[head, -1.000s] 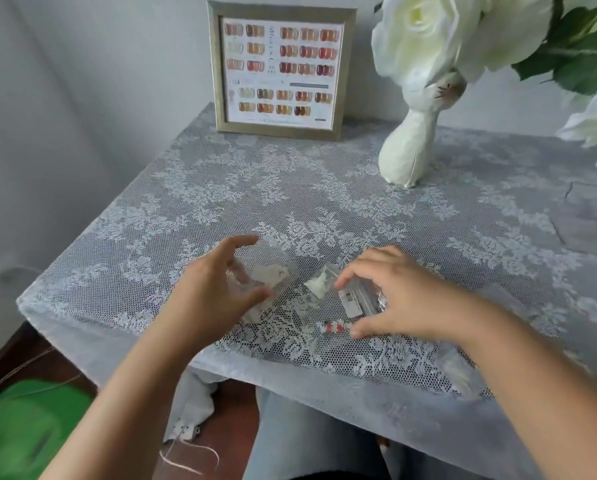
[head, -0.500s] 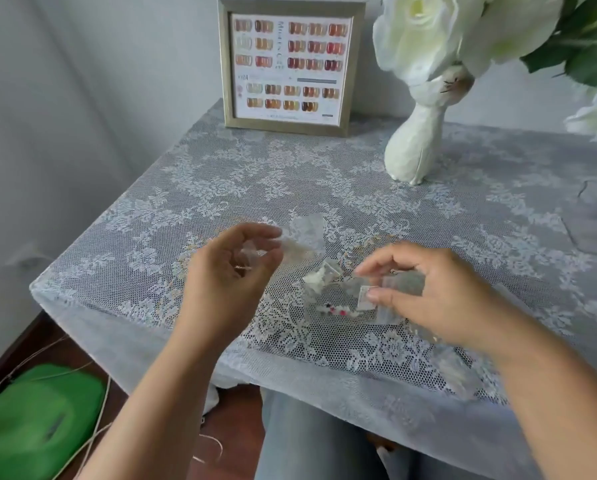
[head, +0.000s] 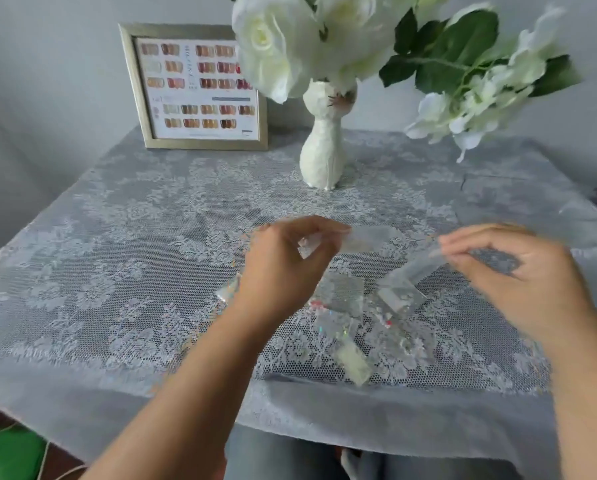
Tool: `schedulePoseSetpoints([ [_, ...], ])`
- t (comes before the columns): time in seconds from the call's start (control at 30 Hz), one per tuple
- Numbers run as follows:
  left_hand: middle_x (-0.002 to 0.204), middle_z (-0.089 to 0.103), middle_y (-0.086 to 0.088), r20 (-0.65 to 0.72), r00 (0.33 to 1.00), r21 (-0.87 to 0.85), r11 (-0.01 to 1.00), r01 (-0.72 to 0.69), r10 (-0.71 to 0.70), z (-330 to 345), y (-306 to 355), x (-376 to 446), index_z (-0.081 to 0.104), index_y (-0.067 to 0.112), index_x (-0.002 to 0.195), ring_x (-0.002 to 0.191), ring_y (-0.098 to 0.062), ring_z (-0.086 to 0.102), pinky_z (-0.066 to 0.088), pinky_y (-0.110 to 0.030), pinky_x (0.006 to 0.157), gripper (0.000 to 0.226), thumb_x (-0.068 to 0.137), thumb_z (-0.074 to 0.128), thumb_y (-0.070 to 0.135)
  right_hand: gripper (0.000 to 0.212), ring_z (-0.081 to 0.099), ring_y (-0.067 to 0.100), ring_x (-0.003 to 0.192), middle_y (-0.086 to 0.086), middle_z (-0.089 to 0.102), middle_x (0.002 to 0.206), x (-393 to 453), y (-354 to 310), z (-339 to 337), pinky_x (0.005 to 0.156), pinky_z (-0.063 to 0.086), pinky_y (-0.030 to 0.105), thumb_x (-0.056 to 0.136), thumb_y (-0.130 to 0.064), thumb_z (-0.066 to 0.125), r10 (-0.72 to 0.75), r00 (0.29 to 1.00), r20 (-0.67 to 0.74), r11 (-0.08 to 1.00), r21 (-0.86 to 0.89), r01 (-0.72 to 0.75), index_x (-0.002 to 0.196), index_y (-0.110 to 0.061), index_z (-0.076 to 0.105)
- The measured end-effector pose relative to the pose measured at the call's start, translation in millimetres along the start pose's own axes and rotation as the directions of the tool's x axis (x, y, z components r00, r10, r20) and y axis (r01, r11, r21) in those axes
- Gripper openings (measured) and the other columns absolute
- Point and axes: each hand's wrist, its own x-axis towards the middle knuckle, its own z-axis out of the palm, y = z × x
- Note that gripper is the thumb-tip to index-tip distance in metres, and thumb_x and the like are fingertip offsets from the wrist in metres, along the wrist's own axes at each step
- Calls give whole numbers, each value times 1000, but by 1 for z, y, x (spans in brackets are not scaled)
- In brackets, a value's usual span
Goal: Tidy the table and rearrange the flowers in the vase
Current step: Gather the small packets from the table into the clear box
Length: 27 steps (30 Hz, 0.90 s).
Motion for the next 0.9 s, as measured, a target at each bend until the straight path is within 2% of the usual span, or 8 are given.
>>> schedulePoseSetpoints([
  [0.07,90,75,20,45,998,13,999,-45,44,24,13,8,76,36,94,83,2,68,53,-32,88,14,86,70,26,15,60,13,108,-16,69,102,-7,12,-19,101,41,29,75,-27,70,19,998,-63,999,-44,-22,86,-37,70],
  [0.23,110,71,19,210,969,-2,991,-134,131,83,42,31,73,42,103,38,-12,52,47,-23,41,16,90,64,36,19,56,19,109,-11,65,109,-19,45,-64,99,37,25,78,-24,70,31,977,-210,985,-160,-66,86,-41,69],
  [0.37,112,69,15,316,928,6,978,-210,198,125,62,60,69,41,114,82,5,63,47,-11,67,22,95,58,36,15,53,18,104,-8,60,113,-19,76,-97,97,36,19,80,-19,71,19,956,-293,972,-219,-86,90,-30,73],
  [0.47,120,65,10,322,925,-1,977,-215,203,155,74,84,66,41,118,103,-3,61,47,-16,84,25,97,54,36,15,54,16,102,-13,58,109,-8,103,-119,96,40,27,82,-23,70,5,936,-353,966,-241,-96,95,-31,72],
  [0.63,118,69,15,264,936,133,952,-275,233,195,85,116,68,45,113,99,-10,66,47,-38,95,22,95,57,40,19,58,13,98,-20,58,92,10,149,-133,88,44,25,85,-18,68,93,865,-494,976,-125,-176,98,-32,71],
  [0.73,116,69,19,223,955,214,946,-242,194,214,85,131,66,48,113,100,-10,66,32,-45,109,22,94,56,45,21,57,8,95,-21,60,90,15,169,-131,85,44,20,86,-15,66,162,815,-556,976,-32,-215,97,-31,72],
  [0.83,102,72,18,236,961,324,920,-219,145,230,81,138,61,49,117,97,-12,64,22,-42,108,25,94,53,44,20,53,-11,90,-14,65,89,24,179,-129,81,38,5,85,-11,67,150,848,-509,972,-79,-220,97,-25,74],
  [0.9,97,72,19,260,956,362,904,-225,134,239,77,140,56,48,121,96,-12,63,23,-45,107,27,95,51,39,19,49,-10,83,-9,67,87,28,184,-128,84,44,21,85,-10,66,112,894,-433,967,-158,-198,96,-23,75],
])
